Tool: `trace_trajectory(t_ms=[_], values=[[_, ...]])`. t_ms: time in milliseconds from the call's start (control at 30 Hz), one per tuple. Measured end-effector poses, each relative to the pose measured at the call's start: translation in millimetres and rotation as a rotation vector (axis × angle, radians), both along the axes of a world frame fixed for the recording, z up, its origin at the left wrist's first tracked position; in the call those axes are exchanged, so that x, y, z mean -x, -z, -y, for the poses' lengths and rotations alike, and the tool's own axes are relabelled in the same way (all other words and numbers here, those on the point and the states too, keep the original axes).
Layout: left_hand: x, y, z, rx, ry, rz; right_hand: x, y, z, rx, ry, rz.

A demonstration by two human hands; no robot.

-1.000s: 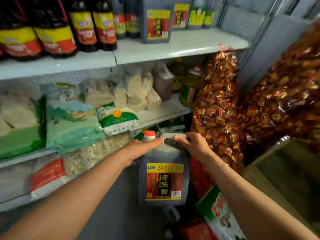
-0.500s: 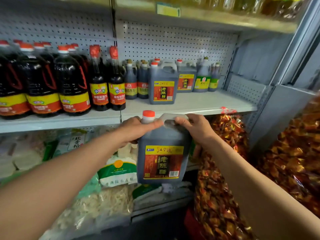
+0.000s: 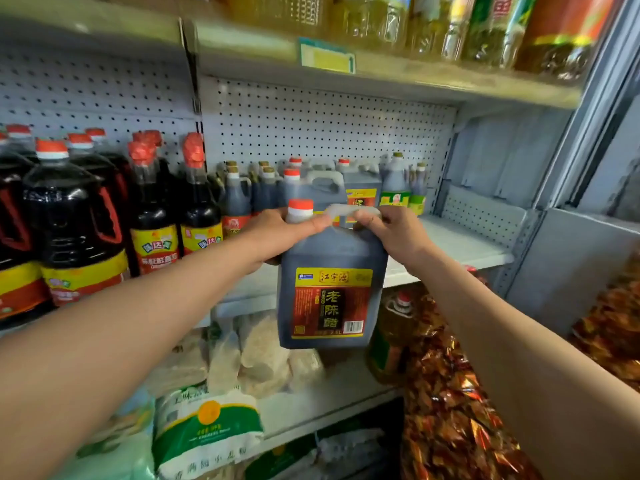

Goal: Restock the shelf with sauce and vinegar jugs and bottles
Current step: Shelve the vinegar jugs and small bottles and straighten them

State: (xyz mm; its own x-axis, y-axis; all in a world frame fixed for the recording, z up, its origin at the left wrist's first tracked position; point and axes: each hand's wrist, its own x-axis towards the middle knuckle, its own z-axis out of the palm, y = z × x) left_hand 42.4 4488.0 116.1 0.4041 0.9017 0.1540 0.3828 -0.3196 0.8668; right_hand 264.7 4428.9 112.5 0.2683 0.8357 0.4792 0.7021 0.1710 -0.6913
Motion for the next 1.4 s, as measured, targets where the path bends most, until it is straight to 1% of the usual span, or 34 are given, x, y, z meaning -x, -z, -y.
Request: trace_trajectory(t_ms=[100, 333, 467, 567, 633, 767, 867, 1033, 1133, 1233, 1333, 1400], values=[[-11.5, -8.3, -40.5, -0.054, -0.063, -0.037, -8.5, -10.5, -41.3, -0.007, -0.013, -0.030], [-35.3, -6.6, -120.8, -0.215, -0.245, -0.168, -31.5, -19.1, -125.0, 0.021, -0.019, -0.001], [-42.1, 10.5, -146.2, -0.258, -0.291, -0.143, -36.9, -5.8, -154.4, 0.002, -0.065, -0.053], [-44.4, 14.4, -152.5, -0.302, -0.316, -0.106, -40.9, 3.2, -163.2, -0.017, -0.091, -0.069], [-46.9, 16.8, -155.0, -0.313, -0.332, -0.118, -40.6, 12.0, -163.1, -0.016, -0.105, -0.069], [-48.3, 21.9, -152.0, -0.288, -0.348, -0.094, -45.8, 33.2, -158.4, 0.017, -0.191, -0.060], [-48.1, 22.6, -153.3, -0.232, -0.325, -0.090, -51.0, 34.6, -163.3, 0.031, -0.207, -0.016], [-47.4, 19.1, -150.9, -0.198, -0.317, -0.073, -46.3, 29.4, -163.7, 0.023, -0.221, -0.016], [-46.6, 17.4, -146.7, -0.175, -0.296, -0.086, -43.7, 23.6, -159.0, 0.093, -0.216, -0.005], [-47.8, 17.7, -143.8, -0.124, -0.260, -0.073, -46.2, 19.9, -154.8, 0.166, -0.257, -0.004], [-48.8, 19.3, -141.5, -0.073, -0.224, -0.115, -48.3, 19.0, -153.8, 0.145, -0.253, 0.014], [-46.7, 19.9, -140.2, -0.053, -0.213, -0.103, -48.0, 18.8, -155.1, 0.120, -0.263, -0.004]])
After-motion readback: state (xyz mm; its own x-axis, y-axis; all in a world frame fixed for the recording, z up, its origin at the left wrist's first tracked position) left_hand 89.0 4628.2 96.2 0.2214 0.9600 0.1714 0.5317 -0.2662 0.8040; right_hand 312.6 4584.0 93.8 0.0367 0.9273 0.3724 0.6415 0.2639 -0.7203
